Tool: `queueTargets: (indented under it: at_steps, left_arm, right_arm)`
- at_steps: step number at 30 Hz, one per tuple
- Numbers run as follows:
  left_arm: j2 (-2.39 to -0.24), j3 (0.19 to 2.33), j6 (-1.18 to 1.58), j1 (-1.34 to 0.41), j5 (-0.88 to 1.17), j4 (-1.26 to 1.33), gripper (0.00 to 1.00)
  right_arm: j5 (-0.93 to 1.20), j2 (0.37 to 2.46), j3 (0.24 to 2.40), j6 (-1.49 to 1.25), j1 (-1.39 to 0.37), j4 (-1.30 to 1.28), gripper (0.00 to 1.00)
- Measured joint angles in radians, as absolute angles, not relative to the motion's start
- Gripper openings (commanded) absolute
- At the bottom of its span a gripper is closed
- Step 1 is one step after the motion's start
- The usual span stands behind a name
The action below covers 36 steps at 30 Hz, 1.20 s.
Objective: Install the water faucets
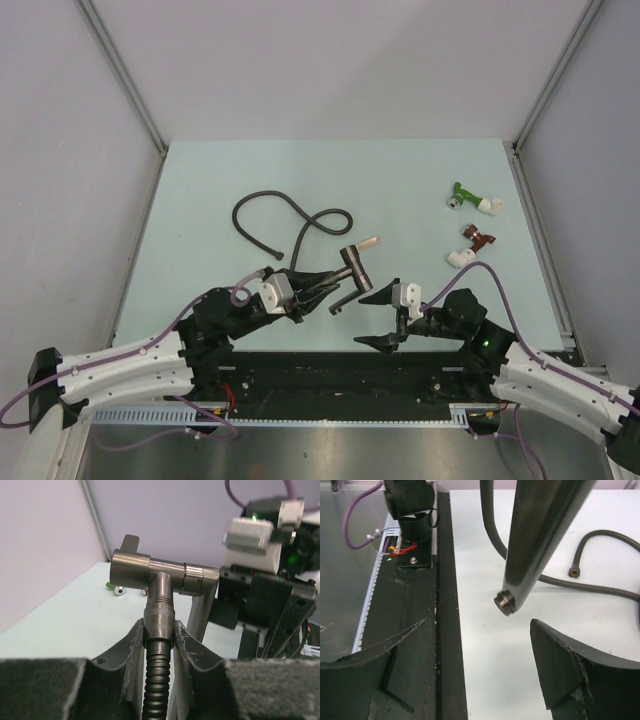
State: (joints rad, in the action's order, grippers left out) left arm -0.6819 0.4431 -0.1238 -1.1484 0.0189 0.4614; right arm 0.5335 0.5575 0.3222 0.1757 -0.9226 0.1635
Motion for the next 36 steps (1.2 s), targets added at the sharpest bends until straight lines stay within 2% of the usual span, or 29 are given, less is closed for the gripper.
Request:
queueTargets:
  at_steps: [6,12,18,28,36]
  left_arm:
    - [-0.716,0.476,-0.121,-1.148,-0.003,0.486,0.00]
    - [-0.760,0.503,-0.111,-1.148,0.005,0.496,0.00]
    - [-0.786,0.519,-0.101,-1.148,0.023,0.498,0.00]
    - [-0.805,0.563,-0.086,-1.140,0.039,0.495,0.00]
    - [-0.808,0.563,-0.057,-1.129,0.063,0.492,0.00]
  right_arm:
    - [0.453,0.627,0.120,0.069,-0.932,0.546,0.86]
    - [0.426,0.793,0.111,0.041,-0.933,0.824,0.90]
    - [0.460,0.961,0.111,0.027,-0.929,1.044,0.88]
    - [0.660,1.200,0.136,-0.099,-0.925,1.265,0.77]
    - [0.698,1.230,0.141,-0.155,-0.923,1.282,0.75]
